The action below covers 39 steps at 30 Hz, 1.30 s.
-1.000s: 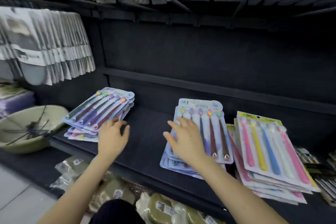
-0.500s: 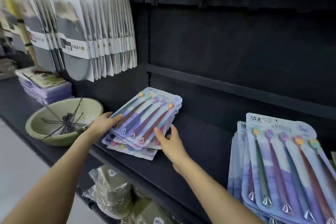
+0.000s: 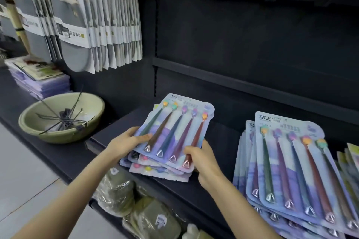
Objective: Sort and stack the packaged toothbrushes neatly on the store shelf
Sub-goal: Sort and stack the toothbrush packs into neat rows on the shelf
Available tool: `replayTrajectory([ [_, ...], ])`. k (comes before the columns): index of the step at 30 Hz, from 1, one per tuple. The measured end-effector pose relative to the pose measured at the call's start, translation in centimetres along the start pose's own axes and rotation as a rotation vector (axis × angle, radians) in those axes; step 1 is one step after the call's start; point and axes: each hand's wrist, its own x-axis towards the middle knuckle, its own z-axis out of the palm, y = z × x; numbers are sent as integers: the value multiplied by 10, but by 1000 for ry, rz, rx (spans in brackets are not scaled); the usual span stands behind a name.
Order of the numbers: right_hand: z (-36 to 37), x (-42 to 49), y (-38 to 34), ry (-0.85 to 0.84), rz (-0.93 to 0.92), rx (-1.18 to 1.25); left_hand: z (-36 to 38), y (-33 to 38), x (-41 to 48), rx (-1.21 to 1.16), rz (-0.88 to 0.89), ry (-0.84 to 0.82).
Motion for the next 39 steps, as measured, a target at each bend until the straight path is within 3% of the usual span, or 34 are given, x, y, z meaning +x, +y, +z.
replayTrajectory([
  [3, -23, -21, 4, 46, 26, -226, 25, 3, -36, 73, -4, 97],
  [7, -45, -43, 4, 157, -30, -471, 43, 3, -65, 107, 32, 98],
  [11, -57, -54, -4, 293, -158, -481, 49, 6, -70, 7, -3, 121],
  [15, -71, -58, -19, 354, -152, -369, 52, 16, -71, 202, 94, 290],
  [18, -84, -64, -26, 357, -144, -219, 57, 26, -75, 148, 145, 323],
  [22, -101, -70, -34, 376, -112, -85, 70, 39, -78, 8, 98, 193],
  [24, -109, -73, -33, 401, -123, -109, 79, 39, -80, 144, 70, 109],
  [27, -116, -79, -23, 404, -101, -217, 85, 40, -83, 175, 32, 110],
  [31, -116, -84, -15, 393, -116, -314, 86, 47, -89, -57, -35, 94],
  [36, -102, -87, -18, 282, -54, -213, 97, 54, -98, -66, -76, -14],
  [39, -92, -91, -23, 317, -63, -128, 99, 65, -102, -96, -130, -39],
])
